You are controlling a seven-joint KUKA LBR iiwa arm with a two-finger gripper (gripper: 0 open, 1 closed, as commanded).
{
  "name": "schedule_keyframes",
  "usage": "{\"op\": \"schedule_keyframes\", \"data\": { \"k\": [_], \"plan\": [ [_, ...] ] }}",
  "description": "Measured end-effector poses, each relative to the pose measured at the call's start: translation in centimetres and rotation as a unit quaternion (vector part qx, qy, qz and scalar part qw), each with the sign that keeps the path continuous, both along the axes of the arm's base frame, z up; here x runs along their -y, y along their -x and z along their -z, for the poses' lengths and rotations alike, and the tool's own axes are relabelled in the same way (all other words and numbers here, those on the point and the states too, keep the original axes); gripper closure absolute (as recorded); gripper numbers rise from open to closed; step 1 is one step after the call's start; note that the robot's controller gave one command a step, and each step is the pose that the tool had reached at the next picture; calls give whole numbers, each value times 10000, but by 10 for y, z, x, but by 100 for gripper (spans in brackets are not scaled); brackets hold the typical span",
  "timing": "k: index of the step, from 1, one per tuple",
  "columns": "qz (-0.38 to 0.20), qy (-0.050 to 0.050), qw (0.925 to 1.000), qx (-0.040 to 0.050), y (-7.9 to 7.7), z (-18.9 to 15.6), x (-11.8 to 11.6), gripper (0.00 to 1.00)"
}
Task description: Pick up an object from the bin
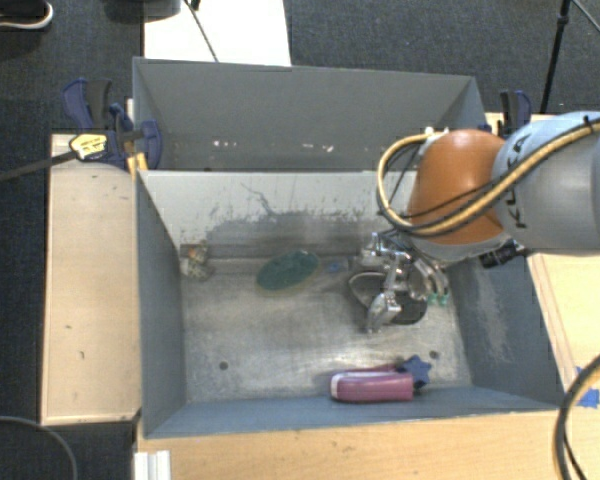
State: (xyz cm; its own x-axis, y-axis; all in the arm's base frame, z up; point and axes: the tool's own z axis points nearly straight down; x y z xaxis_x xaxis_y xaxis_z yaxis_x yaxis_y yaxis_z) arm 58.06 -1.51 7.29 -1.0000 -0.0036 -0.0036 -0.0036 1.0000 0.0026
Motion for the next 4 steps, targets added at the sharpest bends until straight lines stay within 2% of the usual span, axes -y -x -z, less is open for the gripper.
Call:
{"op": "schedule_keyframes", "data": {
  "k": [1, 2, 3, 4],
  "plan": [
    [519, -1, 9986, 41, 20, -1, 15, 0],
    [540, -2, 9985, 76, 17, -3, 15, 100],
    [552, 8, 9985, 29, 15, -70, 15, 100],
    [568, 6, 9984, 6, 14, -90, 15, 100]
  ]
}}
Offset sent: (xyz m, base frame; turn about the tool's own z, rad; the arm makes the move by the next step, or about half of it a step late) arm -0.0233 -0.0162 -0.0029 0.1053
